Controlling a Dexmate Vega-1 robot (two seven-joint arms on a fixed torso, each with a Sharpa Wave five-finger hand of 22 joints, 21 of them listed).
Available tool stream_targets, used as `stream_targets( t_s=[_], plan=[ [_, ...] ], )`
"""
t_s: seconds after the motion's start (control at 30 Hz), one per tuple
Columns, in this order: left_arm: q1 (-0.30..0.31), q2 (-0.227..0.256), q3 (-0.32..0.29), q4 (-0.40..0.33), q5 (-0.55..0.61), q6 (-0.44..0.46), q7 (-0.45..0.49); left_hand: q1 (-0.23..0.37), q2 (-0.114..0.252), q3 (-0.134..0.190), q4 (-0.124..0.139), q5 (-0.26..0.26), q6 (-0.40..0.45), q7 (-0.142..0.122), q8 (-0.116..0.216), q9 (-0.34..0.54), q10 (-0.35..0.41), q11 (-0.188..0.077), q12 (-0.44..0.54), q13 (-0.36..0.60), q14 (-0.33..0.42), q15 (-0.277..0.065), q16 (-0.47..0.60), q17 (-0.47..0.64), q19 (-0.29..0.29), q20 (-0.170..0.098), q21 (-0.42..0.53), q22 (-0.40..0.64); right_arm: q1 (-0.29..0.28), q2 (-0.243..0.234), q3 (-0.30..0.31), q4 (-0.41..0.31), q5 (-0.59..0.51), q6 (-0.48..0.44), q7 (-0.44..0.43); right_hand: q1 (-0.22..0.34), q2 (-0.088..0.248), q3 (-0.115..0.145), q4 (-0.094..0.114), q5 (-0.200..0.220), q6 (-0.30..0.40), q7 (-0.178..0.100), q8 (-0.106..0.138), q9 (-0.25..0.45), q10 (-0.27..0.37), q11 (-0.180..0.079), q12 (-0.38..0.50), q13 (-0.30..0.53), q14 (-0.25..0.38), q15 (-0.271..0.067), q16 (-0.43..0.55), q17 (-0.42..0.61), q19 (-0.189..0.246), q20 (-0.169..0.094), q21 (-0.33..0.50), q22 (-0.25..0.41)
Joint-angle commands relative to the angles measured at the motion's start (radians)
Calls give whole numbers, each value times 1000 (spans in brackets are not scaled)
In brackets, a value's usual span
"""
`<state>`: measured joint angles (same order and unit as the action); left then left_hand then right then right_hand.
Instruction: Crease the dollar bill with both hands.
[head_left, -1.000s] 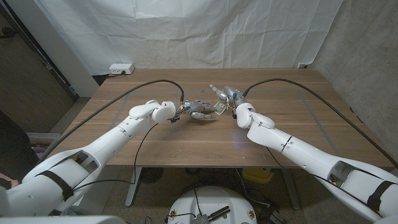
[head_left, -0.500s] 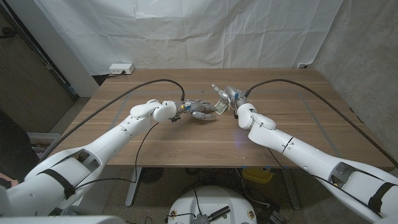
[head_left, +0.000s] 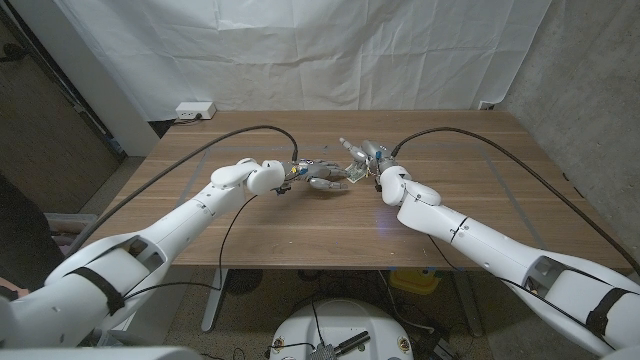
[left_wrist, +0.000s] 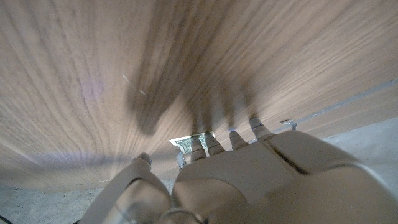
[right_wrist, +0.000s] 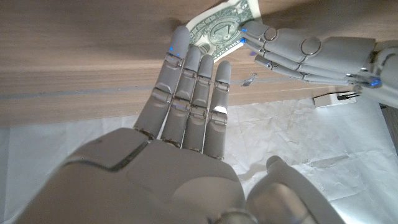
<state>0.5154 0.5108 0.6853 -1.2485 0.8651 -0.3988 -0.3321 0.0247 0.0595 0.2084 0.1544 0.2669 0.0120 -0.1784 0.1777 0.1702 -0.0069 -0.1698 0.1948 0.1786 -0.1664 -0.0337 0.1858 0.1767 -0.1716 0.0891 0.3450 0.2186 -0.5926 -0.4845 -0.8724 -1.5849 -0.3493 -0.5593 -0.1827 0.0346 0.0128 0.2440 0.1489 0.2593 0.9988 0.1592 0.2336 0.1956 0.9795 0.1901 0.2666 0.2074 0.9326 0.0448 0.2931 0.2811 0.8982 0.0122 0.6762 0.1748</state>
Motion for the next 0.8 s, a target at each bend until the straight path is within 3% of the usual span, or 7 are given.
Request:
stream_targets(
  t_s=[0.03,0.5,0.8],
  plan=[
    [-8,-4,5,13,-3,-1,4,-5,5,-3,2,7,-6,-4,3,5,-10,1,4,6,-4,-53,-2,2,-174,-8,7,-1,21,6,-16,29,6,-5,26,-6,0,-7,2,6,9,3,6,-1,2,-2,1,4,2,7,3,5,8,-2,1,4],
    [-1,0,4,-1,-1,1,9,-4,7,-7,1,9,-9,-5,4,5,-12,3,5,6,-4,-54,-2,1,-172,-8,8,-1,12,-8,-14,0,1,-29,22,-7,-1,-14,0,10,-9,3,-6,0,-15,1,-9,8,-16,6,-3,6,-3,1,-11,4],
    [13,10,-4,-24,0,8,12,-3,8,-9,0,9,-11,-3,5,5,-12,1,5,6,-5,-55,-2,1,-171,-8,9,-1,-15,-24,8,-55,-6,-25,-15,-6,0,-18,-2,13,-24,4,-16,0,-33,-2,-18,11,-35,11,-10,7,-11,3,-21,5]
  ],
)
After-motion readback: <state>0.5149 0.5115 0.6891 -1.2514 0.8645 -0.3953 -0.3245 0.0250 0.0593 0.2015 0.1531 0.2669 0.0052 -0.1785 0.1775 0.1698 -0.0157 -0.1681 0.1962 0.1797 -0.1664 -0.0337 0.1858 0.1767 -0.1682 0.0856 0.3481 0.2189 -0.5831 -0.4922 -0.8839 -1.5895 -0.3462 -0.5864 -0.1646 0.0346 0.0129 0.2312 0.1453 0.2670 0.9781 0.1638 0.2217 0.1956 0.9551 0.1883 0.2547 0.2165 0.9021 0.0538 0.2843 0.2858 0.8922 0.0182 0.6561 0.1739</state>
